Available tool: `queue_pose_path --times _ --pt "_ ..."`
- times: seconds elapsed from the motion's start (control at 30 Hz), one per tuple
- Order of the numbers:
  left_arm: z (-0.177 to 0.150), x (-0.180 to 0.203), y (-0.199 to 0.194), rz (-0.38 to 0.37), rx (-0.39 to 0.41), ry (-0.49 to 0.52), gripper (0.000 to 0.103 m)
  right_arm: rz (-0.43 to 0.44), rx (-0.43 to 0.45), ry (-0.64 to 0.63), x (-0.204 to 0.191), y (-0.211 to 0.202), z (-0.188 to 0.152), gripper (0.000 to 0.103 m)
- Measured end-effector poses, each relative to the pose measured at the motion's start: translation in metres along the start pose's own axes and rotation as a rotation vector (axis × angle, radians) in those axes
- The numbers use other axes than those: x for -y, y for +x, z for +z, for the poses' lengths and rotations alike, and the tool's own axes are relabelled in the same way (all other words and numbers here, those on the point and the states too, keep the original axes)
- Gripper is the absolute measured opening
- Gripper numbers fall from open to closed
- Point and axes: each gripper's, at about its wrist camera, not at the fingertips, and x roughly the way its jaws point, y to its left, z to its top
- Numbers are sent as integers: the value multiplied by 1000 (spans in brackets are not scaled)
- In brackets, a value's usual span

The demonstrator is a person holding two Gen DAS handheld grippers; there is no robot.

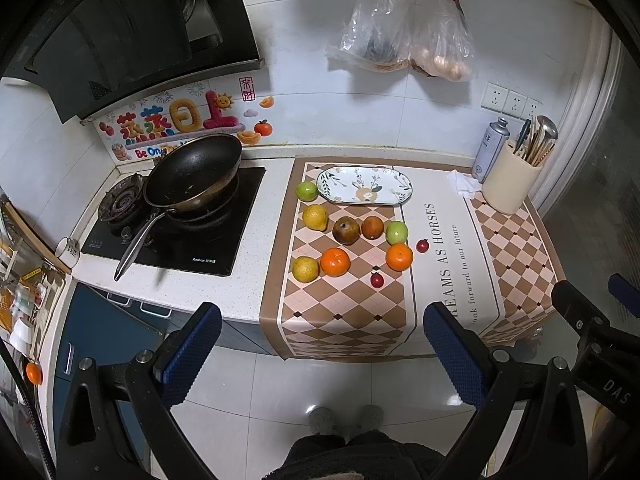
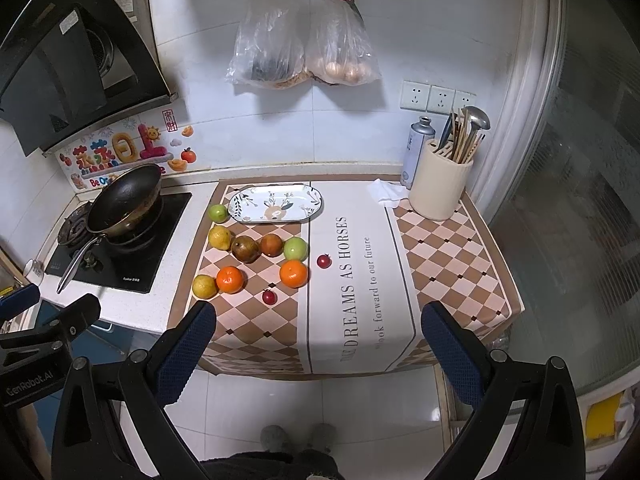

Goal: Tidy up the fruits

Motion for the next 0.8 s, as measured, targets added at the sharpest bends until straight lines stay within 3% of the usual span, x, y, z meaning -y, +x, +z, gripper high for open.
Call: queue_pose_path --times 0.8 --pt "6 0 -2 -1 5 1 103 7 13 -5 -1 -5 8 103"
